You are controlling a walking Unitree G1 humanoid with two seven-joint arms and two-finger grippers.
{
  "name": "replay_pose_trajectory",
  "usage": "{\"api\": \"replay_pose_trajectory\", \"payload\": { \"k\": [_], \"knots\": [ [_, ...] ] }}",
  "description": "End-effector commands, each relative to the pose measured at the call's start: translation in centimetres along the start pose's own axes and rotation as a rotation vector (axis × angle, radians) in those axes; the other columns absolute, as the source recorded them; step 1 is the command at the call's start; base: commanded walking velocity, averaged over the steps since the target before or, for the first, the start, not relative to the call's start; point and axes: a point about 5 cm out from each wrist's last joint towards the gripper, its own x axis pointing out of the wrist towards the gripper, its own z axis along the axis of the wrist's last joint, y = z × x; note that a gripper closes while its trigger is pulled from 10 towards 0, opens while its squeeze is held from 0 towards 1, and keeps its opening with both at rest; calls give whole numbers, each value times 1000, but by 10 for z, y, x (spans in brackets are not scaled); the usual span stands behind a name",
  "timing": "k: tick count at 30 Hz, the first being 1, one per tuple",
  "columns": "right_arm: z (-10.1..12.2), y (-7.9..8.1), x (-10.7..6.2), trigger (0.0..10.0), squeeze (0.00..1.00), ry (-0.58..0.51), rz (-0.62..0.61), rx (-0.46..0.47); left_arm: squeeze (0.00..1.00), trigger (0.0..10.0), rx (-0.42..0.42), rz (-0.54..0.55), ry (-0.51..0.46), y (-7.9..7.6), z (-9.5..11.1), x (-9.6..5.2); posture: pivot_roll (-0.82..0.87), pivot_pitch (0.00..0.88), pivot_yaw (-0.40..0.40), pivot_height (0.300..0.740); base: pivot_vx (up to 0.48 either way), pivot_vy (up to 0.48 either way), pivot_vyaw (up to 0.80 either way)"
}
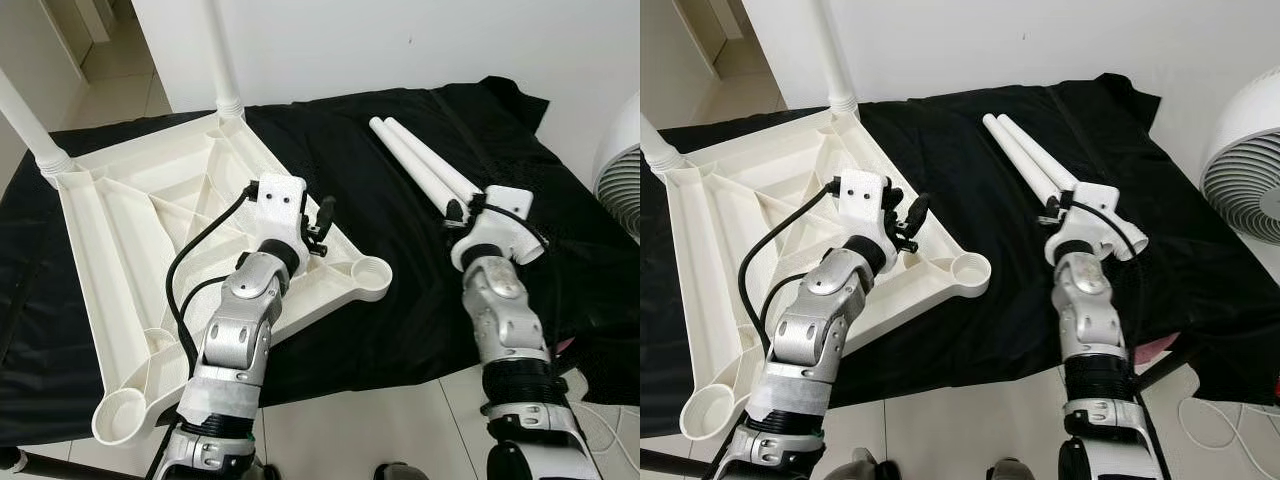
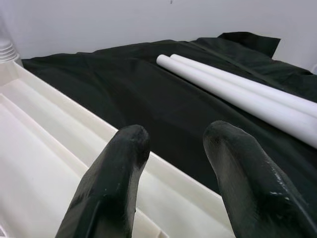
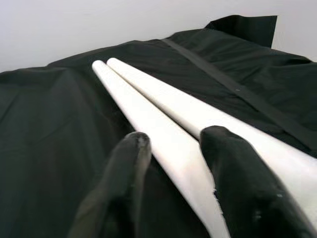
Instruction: Building children table
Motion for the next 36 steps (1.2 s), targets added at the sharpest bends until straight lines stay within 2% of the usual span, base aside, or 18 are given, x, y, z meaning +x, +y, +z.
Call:
{"api": "replay_pose_trajectory", "payload": {
  "k": [1, 7, 8, 9, 14, 15, 20, 24, 27, 34, 36],
  "knots": [
    [-1, -4, -2, 10000, 1000, 9, -8, -1, 0, 10000, -33, -69, 5, -14, -2, -2, -158, 76, 70, 740, 0, 0, 0],
    [4, -14, -6, 10000, 1000, -2, -80, -29, 0, 10000, -11, -58, 3, -12, -1, 1, -161, 80, 75, 740, 0, 0, 0],
    [2, -19, -9, 10000, 925, 15, -124, -57, 0, 10000, -5, -26, -10, -9, 3, 4, -159, 81, 77, 740, 0, 0, 0],
    [0, -23, -12, 10000, 0, 32, -158, -80, 0, 10000, -12, 11, -21, -6, 7, 8, -159, 81, 77, 740, 0, 0, 0],
    [-3, -26, -22, 10000, 0, 39, -176, -76, 0, 10000, -45, 54, -52, -2, 17, 14, -152, 88, 83, 740, 0, 0, 0],
    [-8, -25, -30, 10000, 0, 49, -145, -75, 0, 10000, -60, 59, -75, -2, 22, 16, -152, 88, 83, 740, 0, 0, 0],
    [-17, -18, -38, 10000, 0, 83, -43, -50, 0, 10000, -82, 57, -100, -4, 27, 18, -155, 95, 93, 740, 0, 0, 0],
    [-18, -14, -32, 10000, 0, 94, 63, -57, 0, 10000, -102, 43, -114, -9, 31, 22, -158, 96, 103, 740, 0, 0, 0],
    [-18, -14, -32, 10000, 0, 94, 63, -57, 0, 10000, -102, 43, -114, -9, 31, 22, -158, 96, 103, 740, 0, 0, 0],
    [-9, -21, -14, 10000, 0, 95, 166, -159, 0, 10000, -119, 17, -130, -14, 35, 26, -163, 87, 105, 740, 0, 0, 0],
    [-9, -21, -14, 10000, 0, 95, 166, -159, 0, 10000, -119, 17, -130, -14, 35, 26, -163, 87, 105, 740, 0, 0, 0]
  ]
}}
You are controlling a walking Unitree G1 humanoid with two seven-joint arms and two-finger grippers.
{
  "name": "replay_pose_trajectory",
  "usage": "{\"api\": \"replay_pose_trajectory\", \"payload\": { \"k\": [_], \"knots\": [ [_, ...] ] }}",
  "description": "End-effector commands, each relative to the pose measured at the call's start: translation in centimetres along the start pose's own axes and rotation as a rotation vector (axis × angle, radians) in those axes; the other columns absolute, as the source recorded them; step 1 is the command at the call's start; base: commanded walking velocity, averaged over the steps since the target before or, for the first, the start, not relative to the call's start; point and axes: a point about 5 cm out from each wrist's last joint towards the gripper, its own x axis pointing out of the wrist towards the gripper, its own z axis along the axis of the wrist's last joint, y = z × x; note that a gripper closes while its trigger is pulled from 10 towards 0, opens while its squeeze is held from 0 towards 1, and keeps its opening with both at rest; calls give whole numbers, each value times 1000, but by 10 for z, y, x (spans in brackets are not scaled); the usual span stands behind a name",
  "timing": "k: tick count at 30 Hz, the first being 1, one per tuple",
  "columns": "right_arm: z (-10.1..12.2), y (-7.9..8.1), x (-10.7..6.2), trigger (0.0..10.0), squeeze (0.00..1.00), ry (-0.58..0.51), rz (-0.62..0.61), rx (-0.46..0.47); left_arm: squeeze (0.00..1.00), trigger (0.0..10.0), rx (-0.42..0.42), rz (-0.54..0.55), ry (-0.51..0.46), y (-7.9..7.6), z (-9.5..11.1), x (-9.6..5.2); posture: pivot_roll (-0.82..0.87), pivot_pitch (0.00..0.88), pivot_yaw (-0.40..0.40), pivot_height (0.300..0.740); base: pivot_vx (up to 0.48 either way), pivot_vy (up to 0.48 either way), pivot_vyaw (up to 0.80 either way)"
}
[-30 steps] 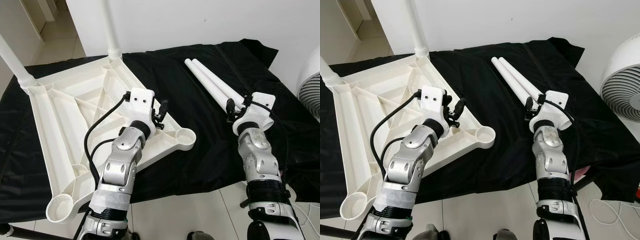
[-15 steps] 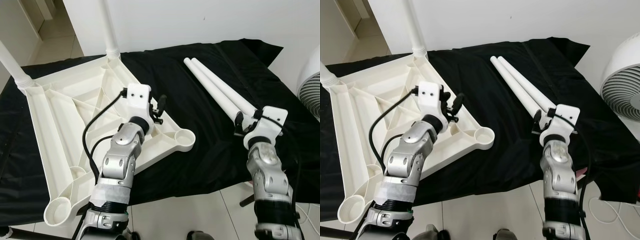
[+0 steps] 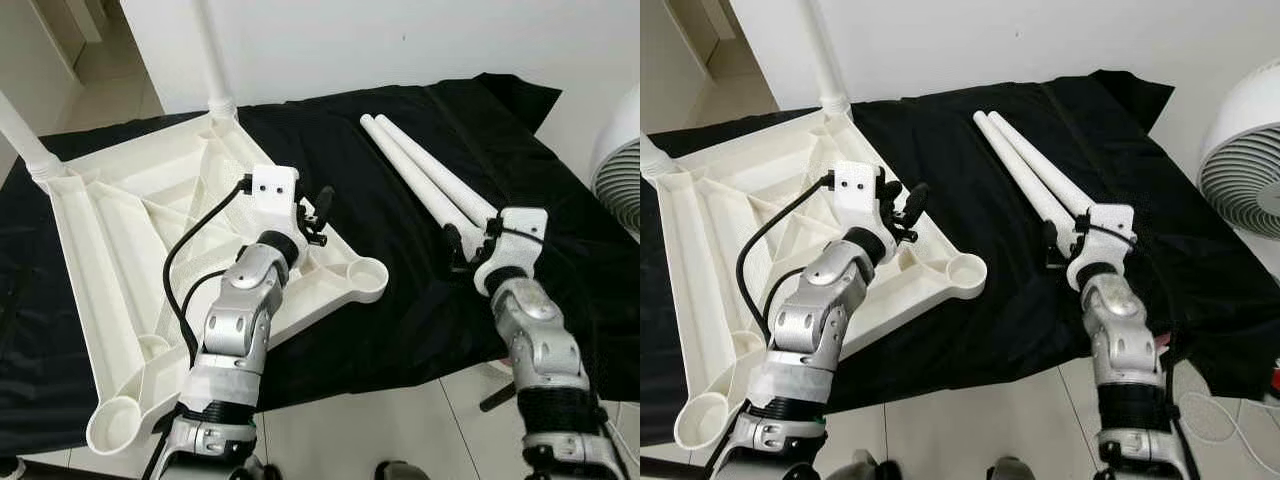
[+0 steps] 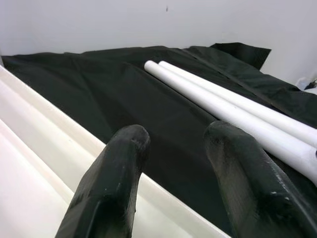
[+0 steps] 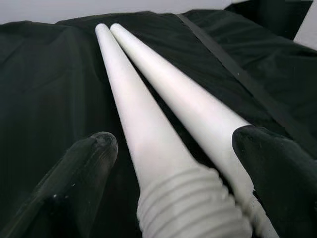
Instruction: Building children table
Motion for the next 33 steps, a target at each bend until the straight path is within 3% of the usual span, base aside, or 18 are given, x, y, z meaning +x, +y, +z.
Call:
{"api": "replay_pose_trajectory", "payload": {
  "k": [1, 12, 23, 33],
  "knots": [
    [-7, 3, 1, 10000, 0, 28, 30, -12, 0, 10000, -38, 18, -103, -22, 30, 17, -163, 87, 105, 740, 0, 0, 0],
    [-27, 12, 3, 10000, 0, 144, 215, -26, 0, 10000, -47, 5, -114, -24, 31, 18, -165, 69, 97, 740, 0, 0, 0],
    [-33, 4, 6, 10000, 0, 160, 216, -44, 0, 10000, -60, 8, -120, -24, 33, 19, -168, 75, 101, 740, 0, 0, 0],
    [-31, 7, 17, 10000, 0, 138, 247, -85, 0, 10000, -53, 13, -121, -21, 35, 20, -154, 85, 107, 740, 0, 0, 0]
  ]
}}
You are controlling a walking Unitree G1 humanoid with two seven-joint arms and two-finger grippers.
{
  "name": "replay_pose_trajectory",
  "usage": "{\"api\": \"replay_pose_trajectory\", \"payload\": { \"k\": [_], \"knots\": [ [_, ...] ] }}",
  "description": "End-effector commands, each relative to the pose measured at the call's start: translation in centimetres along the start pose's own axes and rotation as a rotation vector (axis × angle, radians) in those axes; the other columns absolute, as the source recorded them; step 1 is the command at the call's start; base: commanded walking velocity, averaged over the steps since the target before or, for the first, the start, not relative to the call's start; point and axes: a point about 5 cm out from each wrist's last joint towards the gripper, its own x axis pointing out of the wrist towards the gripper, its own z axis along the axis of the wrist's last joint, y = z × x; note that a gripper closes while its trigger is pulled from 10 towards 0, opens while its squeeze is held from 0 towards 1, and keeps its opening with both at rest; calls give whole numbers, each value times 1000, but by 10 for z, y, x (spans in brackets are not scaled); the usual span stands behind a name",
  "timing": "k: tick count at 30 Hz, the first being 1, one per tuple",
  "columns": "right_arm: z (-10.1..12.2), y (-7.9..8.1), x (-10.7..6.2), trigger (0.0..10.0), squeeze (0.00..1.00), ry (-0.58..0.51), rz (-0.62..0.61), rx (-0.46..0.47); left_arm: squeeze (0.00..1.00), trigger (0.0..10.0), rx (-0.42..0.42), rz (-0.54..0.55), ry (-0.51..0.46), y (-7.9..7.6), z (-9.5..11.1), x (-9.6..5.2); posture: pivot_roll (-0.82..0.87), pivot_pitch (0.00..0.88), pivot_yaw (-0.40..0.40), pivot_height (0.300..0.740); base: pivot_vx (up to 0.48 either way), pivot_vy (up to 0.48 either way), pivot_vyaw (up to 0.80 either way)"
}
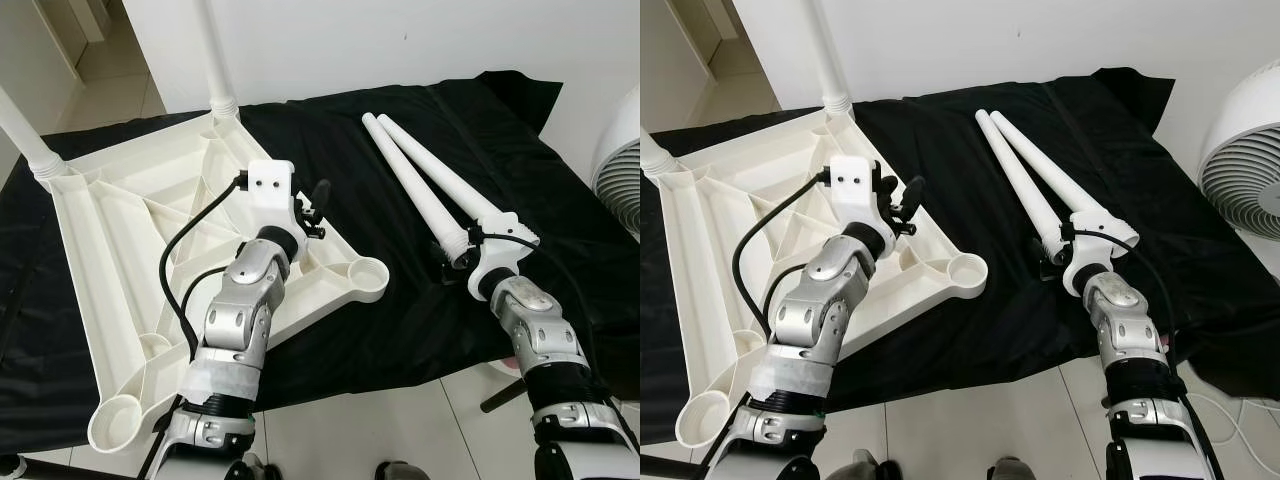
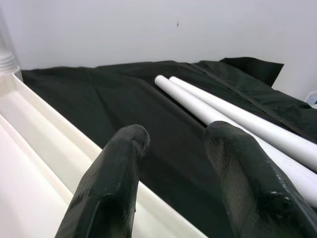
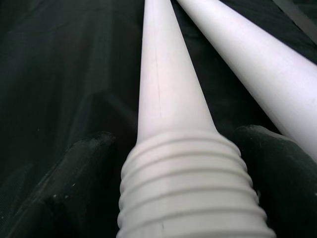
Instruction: Building children table
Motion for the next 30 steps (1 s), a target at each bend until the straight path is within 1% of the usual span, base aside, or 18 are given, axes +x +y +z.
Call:
{"api": "replay_pose_trajectory", "payload": {
  "k": [1, 5, 6, 7, 8, 10, 13, 14, 18, 21, 22, 23, 25, 26, 27, 29, 30],
  "knots": [
    [-3, 3, 2, 10000, 0, 11, 35, -25, 0, 10000, -52, -20, -70, -23, 20, 14, -141, 78, 106, 740, 0, 0, 0],
    [-4, 3, 3, 10000, 0, 17, 42, -17, 0, 10000, -52, -21, -72, -23, 21, 14, -137, 75, 103, 740, 0, 0, 0],
    [-6, 3, 4, 4549, 0, 22, 45, -11, 0, 10000, -51, -23, -73, -23, 22, 14, -137, 75, 103, 740, 0, 0, 0],
    [-10, 5, 4, 0, 0, 44, 52, 22, 0, 10000, -50, -23, -76, -24, 22, 13, -124, 67, 96, 740, 0, 0, 0],
    [-10, 5, 4, 0, 0, 44, 52, 22, 0, 10000, -50, -23, -76, -24, 22, 13, -124, 67, 96, 740, 0, 0, 0],
    [-15, 8, 5, 0, 0, 71, 61, 59, 0, 10000, -48, -22, -78, -24, 23, 13, -123, 67, 92, 740, 0, 0, 0],
    [-15, 8, 5, 0, 0, 71, 61, 59, 0, 10000, -48, -22, -78, -24, 23, 13, -123, 67, 92, 740, 0, 0, 0],
    [-17, 11, 6, 0, 0, 78, 72, 64, 0, 10000, -46, -20, -78, -24, 23, 13, -121, 67, 90, 740, 0, 0, 0],
    [-19, 18, 8, 0, 0, 72, 107, 49, 0, 10000, -45, -14, -78, -23, 23, 13, -117, 64, 87, 740, 0, 0, 0],
    [-17, 20, 9, 0, 0, 52, 112, 29, 0, 10000, -46, -13, -80, -23, 23, 13, -117, 64, 87, 740, 0, 0, 0],
    [-14, 21, 9, 10000, 0, 23, 112, -11, 0, 10000, -46, -11, -81, -22, 24, 13, -112, 69, 83, 740, 0, 0, 0],
    [-14, 21, 9, 10000, 0, 23, 112, -11, 0, 10000, -46, -11, -81, -22, 24, 13, -112, 69, 83, 740, 0, 0, 0],
    [-4, 22, 9, 10000, 0, -71, 91, -34, 0, 10000, -57, -6, -79, -21, 25, 14, -107, 78, 82, 740, 0, 0, 0],
    [-4, 22, 9, 10000, 0, -71, 91, -34, 0, 10000, -57, -6, -79, -21, 25, 14, -107, 78, 82, 740, 0, 0, 0],
    [8, 22, 8, 10000, 0, -160, 49, -21, 0, 10000, -63, -18, -80, -21, 27, 16, -106, 87, 81, 740, 0, 0, 0],
    [11, 21, 8, 10000, 0, -178, 37, -15, 0, 10000, -63, -24, -81, -21, 28, 17, -106, 87, 81, 740, 0, 0, 0],
    [17, 21, 6, 10000, 0, -228, 23, -10, 0, 10000, -81, -66, -82, -23, 32, 20, -106, 92, 78, 740, 0, 0, 0]
  ]
}}
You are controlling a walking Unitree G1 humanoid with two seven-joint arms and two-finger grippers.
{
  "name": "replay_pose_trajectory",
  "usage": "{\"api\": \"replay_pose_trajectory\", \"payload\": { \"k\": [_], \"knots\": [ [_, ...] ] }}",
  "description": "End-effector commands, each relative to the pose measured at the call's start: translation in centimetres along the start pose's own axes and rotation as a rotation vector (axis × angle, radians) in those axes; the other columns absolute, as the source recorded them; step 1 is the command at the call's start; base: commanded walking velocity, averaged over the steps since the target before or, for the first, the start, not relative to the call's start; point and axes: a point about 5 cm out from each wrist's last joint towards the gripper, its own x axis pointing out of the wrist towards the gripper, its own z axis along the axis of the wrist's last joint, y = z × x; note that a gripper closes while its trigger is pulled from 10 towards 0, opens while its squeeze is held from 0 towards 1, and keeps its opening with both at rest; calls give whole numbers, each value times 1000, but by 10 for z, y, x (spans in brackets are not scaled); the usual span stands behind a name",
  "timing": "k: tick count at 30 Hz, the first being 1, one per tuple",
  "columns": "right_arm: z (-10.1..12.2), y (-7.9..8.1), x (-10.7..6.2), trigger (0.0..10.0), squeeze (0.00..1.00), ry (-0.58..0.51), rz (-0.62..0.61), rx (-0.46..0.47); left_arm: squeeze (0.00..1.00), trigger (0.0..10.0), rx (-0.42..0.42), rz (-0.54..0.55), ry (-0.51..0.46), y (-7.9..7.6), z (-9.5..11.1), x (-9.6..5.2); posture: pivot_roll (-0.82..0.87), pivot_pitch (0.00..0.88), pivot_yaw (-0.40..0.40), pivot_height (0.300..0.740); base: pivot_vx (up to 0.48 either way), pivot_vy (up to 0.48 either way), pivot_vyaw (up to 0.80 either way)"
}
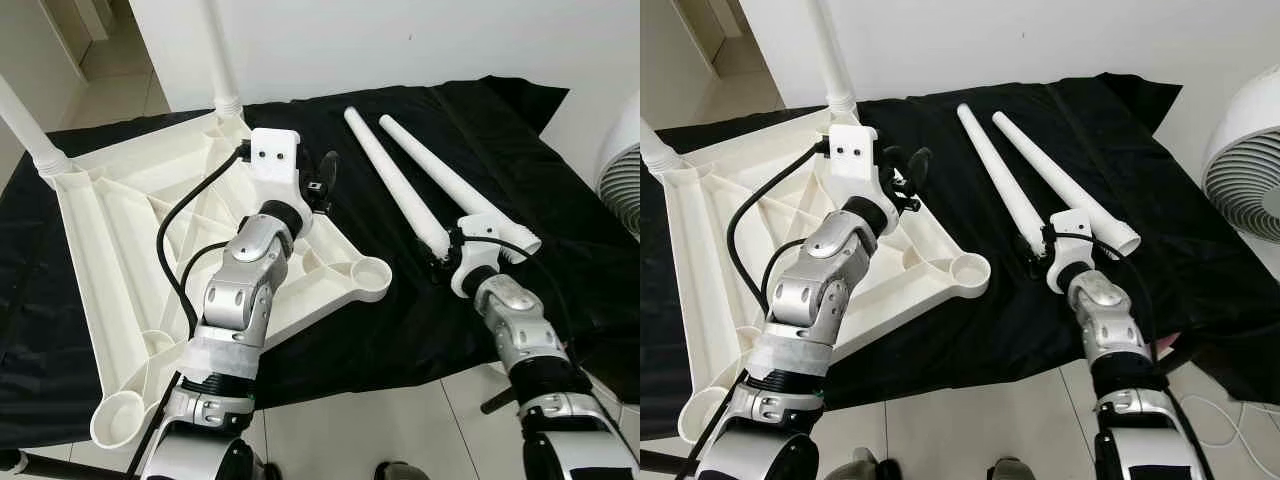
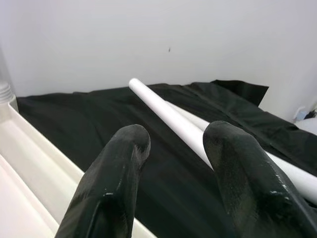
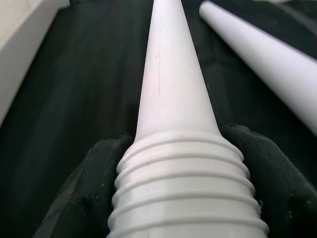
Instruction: Building children table
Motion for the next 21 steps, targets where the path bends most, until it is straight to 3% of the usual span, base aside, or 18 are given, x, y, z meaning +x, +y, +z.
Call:
{"api": "replay_pose_trajectory", "payload": {
  "k": [1, 14, 16, 17, 18, 21],
  "knots": [
    [13, 0, 0, 10000, 0, -89, -22, -1, 0, 10000, -78, -12, -17, -15, 8, 9, -106, 92, 78, 740, 0, 0, 0],
    [27, 10, -15, 10000, 0, -247, -48, -23, 0, 10000, -184, -190, 25, -15, 20, 18, -132, 75, 92, 740, 0, 0, 0],
    [34, 18, -22, 10000, 0, -318, -34, -17, 0, 10000, -291, -297, 87, -14, 19, 18, -147, 75, 105, 740, 0, 0, 0],
    [34, 18, -22, 10000, 0, -318, -34, -17, 0, 10000, -291, -297, 87, -14, 19, 18, -147, 75, 105, 740, 0, 0, 0],
    [36, 23, -23, 10000, 0, -340, -27, -26, 1000, 10000, -340, -327, 112, -12, 18, 17, -154, 77, 112, 740, 0, 0, 0],
    [38, 27, -24, 10000, 0, -354, -10, -33, 1000, 10000, -381, -355, 137, -11, 18, 17, -160, 84, 118, 740, 0, 0, 0]
  ]
}}
